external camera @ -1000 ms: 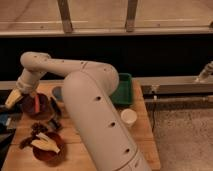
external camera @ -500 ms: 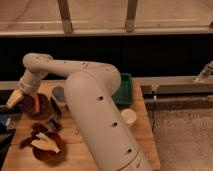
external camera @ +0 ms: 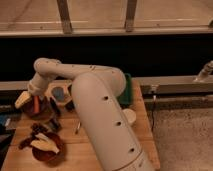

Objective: Place pepper in purple bowl

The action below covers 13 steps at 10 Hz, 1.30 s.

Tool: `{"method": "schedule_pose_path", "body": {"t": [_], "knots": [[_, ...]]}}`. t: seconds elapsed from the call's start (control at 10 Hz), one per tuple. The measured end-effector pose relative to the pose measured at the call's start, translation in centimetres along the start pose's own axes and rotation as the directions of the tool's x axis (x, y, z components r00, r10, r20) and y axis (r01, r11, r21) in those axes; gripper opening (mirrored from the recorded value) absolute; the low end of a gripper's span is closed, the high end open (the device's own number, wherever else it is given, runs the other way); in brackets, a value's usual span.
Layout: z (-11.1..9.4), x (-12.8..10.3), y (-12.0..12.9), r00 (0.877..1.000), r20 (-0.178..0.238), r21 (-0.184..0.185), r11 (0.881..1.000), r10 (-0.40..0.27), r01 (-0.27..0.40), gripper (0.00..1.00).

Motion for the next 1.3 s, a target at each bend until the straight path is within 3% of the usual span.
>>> {"method": "schedule_pose_path", "body": {"t": [0.4, 0.7, 1.0, 1.2, 1.3], "knots": [[2.9, -1.5, -1.1, 1.0, -0.03, -0.032, 0.999, 0.0, -0.001, 0.8], [3.9, -1.8, -2.0, 0.999, -0.044, -0.024, 1.0, 0.005, -0.006, 0.8], [3.2, -1.3, -2.6, 0.999, -0.029, 0.055, 0.998, 0.021, -0.019, 0.8], [2.4, -1.1, -2.9, 1.0, -0.002, 0.152, 0.988, 0.023, -0.023, 0.8], [2.5, -0.9, -2.9, 1.0, 0.006, 0.161, 0.987, 0.021, -0.022, 0.8]]}}
